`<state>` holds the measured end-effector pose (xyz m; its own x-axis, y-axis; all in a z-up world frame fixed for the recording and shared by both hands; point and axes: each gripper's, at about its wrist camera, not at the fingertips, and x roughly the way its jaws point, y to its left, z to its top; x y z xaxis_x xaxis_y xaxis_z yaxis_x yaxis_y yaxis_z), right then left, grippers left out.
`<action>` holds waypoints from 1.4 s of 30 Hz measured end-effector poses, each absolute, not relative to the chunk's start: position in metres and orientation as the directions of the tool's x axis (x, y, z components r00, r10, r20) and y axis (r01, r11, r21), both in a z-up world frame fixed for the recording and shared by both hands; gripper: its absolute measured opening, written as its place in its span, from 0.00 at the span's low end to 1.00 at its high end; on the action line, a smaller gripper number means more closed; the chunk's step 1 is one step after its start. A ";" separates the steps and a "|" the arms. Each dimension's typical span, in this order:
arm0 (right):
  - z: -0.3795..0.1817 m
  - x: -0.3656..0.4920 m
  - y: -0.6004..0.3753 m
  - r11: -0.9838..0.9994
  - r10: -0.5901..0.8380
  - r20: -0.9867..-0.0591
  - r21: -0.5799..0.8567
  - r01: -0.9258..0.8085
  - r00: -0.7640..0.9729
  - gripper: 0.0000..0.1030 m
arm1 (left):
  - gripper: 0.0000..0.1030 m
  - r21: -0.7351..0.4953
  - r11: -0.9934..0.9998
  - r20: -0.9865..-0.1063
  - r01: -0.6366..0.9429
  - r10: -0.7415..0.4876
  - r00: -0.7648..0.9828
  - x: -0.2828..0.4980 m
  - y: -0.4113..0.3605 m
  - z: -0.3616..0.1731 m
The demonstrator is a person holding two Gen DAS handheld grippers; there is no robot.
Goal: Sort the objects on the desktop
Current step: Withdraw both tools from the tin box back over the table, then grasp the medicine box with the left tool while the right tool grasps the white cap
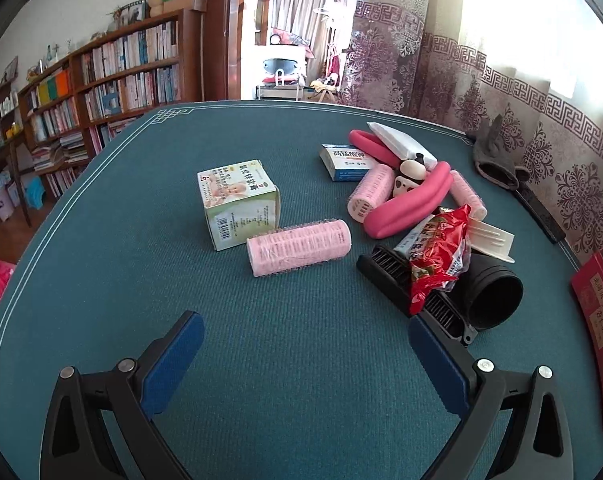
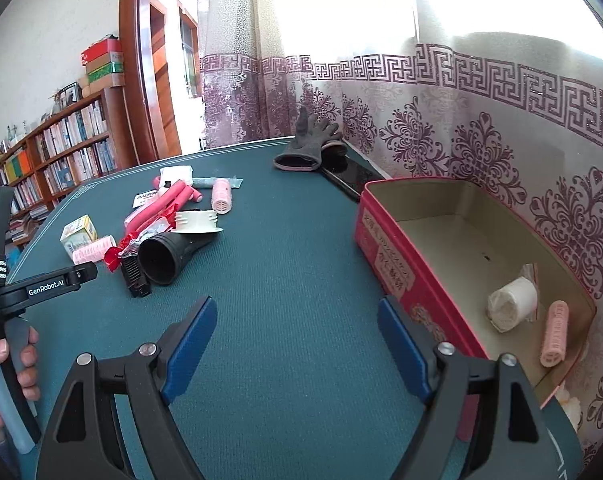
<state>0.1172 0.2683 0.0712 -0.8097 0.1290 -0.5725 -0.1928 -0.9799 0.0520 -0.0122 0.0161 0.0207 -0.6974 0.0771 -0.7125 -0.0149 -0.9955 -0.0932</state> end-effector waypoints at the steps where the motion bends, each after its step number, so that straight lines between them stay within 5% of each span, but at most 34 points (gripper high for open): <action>1: 0.070 0.114 0.265 -0.982 0.119 -0.578 0.052 -0.182 -0.807 0.83 | 1.00 -0.095 -0.995 -0.716 -0.002 0.070 -0.695 -0.014 0.011 0.019; 9: 0.057 0.097 0.249 -0.987 0.062 -0.620 0.077 -0.140 -0.782 0.83 | 1.00 -0.145 -0.988 -0.745 0.053 0.074 -0.663 -0.020 -0.014 0.007; 34: 0.040 0.079 0.245 -0.985 -0.013 -0.672 0.137 -0.107 -0.740 0.83 | 1.00 -0.032 -0.978 -0.723 0.205 -0.119 -0.681 -0.129 -0.026 0.017; 37: 0.044 0.071 0.239 -0.987 -0.031 -0.672 0.136 -0.081 -0.740 0.83 | 0.85 -0.031 -0.986 -0.737 0.164 -0.088 -0.670 -0.132 -0.024 0.010; 39: 0.050 0.063 0.240 -0.984 -0.059 -0.670 0.165 -0.071 -0.740 0.83 | 0.61 -0.068 -0.985 -0.742 0.155 -0.054 -0.669 -0.132 -0.030 0.010; 42: 0.060 0.049 0.241 -0.974 -0.090 -0.655 0.214 -0.070 -0.750 0.83 | 0.52 -0.097 -0.983 -0.739 0.157 -0.034 -0.672 -0.129 -0.038 0.012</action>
